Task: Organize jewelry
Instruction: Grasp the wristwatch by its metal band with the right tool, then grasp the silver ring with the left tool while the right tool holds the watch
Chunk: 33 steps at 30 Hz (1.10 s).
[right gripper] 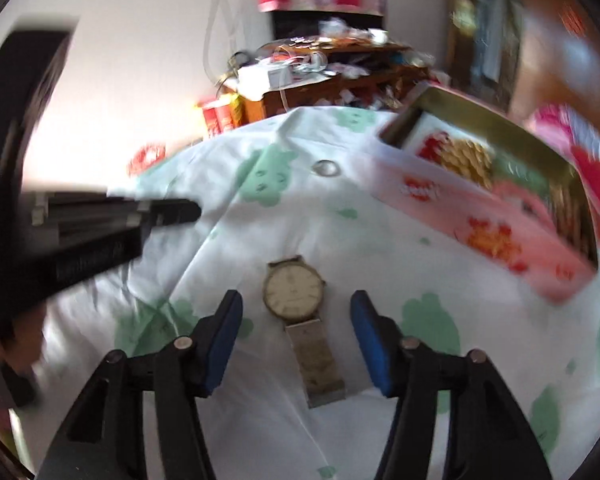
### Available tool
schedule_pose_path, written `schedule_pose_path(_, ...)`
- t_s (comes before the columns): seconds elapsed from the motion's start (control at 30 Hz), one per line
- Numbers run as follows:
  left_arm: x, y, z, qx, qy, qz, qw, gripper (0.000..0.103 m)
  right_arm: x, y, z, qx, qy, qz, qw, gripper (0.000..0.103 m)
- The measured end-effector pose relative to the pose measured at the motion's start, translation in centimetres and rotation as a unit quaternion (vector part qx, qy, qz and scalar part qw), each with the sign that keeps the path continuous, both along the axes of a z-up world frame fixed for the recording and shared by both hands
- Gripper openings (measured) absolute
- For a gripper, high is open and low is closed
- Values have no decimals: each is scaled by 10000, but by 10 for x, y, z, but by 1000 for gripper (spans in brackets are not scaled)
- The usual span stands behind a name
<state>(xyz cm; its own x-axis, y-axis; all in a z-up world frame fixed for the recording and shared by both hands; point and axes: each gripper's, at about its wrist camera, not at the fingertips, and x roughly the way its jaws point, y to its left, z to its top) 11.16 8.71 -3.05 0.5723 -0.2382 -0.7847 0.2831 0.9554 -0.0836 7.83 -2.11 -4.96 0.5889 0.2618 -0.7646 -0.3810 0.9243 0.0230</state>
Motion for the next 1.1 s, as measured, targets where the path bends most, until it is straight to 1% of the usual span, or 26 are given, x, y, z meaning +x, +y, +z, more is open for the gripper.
schedule_pose_path(0.03,2,-4,1,23,-32,-99,9999,1,-1,2,0,-215,-104,-4,9997,39)
schedule_pose_path(0.07,4,-10,3,64,-84,-220,9997,1,1,-1,0,-168,-87,-47,9998,35)
schedule_pose_path(0.13,9,-18,4,140,-195,-368,9990,1,10,-15,0,-49,-61,-416,9991,35)
schedule_pose_path(0.17,16,-24,4,176,-219,-440,9986,1,15,-26,1,53,-40,-691,9976,35)
schedule_pose_path(0.23,30,-32,0,176,-134,-583,9981,1,23,-43,1,200,-19,-1122,9935,35)
schedule_pose_path(0.27,38,-37,-2,190,-83,-662,9976,1,27,-56,2,397,-17,-1400,9894,35)
schedule_pose_path(0.37,52,-49,-9,406,-18,-823,9958,1,28,-74,3,667,14,-1793,9815,35)
schedule_pose_path(0.43,59,-56,-11,639,-52,-892,9939,1,27,-77,4,790,18,-1835,9798,35)
schedule_pose_path(0.47,59,-58,-10,686,-98,-909,9934,1,27,-79,5,825,18,-1851,9792,35)
schedule_pose_path(0.53,61,-57,-7,657,-171,-933,9933,1,26,-83,6,931,32,-1849,9783,35)
schedule_pose_path(0.6,65,-54,-6,524,-144,-957,9939,1,27,-81,5,1031,45,-1847,9774,35)
schedule_pose_path(0.7,71,-58,-7,525,-107,-994,9936,2,27,-81,4,1044,46,-1847,9772,35)
schedule_pose_path(0.8,75,-61,-10,470,10,-1025,9936,10,29,-84,3,1172,52,-1900,9748,35)
schedule_pose_path(0.9,73,-63,-9,296,60,-1217,9921,29,31,-84,3,1228,63,-1908,9739,35)
schedule_pose_path(0.93,72,-64,-9,258,78,-1274,9915,46,31,-84,3,1199,60,-1907,9743,35)
schedule_pose_path(0.97,69,-65,-9,225,89,-1341,9907,58,31,-82,4,1183,59,-1907,9745,35)
schedule_pose_path(1.0,68,-67,-9,250,73,-1357,9904,62,31,-82,4,1182,61,-1905,9745,35)
schedule_pose_path(1.07,64,-73,-12,467,-53,-1375,9894,62,30,-82,4,1217,65,-1905,9741,35)
schedule_pose_path(1.1,63,-74,-13,517,-113,-1371,9891,62,30,-82,4,1230,67,-1904,9739,35)
